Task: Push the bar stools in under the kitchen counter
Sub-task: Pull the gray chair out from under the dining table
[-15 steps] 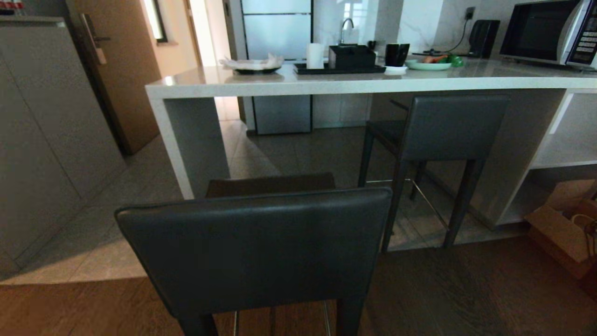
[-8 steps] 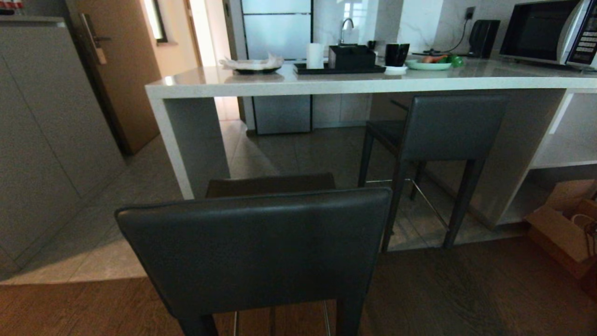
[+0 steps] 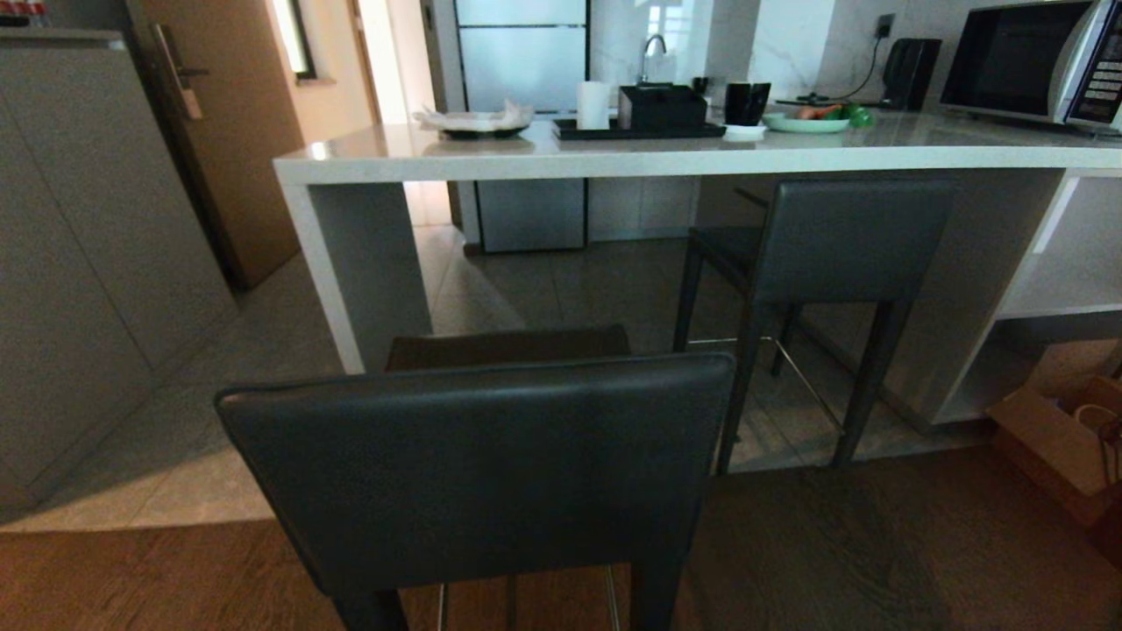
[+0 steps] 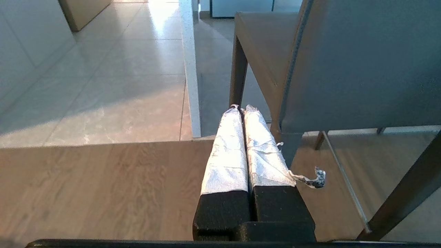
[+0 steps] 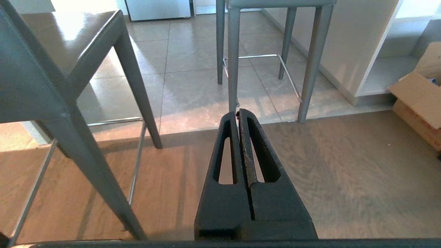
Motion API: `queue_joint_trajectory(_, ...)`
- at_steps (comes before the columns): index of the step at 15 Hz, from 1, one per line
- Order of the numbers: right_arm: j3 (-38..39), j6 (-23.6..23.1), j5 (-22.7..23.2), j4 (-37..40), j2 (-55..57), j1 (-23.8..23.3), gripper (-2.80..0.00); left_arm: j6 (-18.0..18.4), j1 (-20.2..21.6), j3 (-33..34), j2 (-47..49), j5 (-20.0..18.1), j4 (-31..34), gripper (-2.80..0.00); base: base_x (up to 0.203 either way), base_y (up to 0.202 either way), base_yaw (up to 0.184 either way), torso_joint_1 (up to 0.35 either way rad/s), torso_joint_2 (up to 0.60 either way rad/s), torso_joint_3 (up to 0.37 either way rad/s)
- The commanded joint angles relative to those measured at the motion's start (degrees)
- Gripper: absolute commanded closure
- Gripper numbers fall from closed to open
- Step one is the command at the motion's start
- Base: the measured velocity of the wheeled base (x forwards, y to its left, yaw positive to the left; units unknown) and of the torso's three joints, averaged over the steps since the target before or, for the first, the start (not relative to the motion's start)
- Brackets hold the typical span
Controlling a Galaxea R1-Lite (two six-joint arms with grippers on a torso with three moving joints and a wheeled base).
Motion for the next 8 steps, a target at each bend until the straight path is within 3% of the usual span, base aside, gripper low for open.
queue_joint_trajectory(1, 0.1, 0.0, 0.0, 0.0, 0.1, 0.0, 0.00, 0.0, 0.0, 0.1, 0.1, 0.0, 0.0, 0.00, 0.005, -0.108, 0.001, 0.004, 0.00, 0.006)
queue_joint_trajectory(8, 0.1, 0.0, 0.0, 0.0, 0.0, 0.0, 0.00, 0.0, 0.0, 0.1, 0.1, 0.0, 0.0, 0.00, 0.000, -0.190, 0.000, 0.003, 0.00, 0.004)
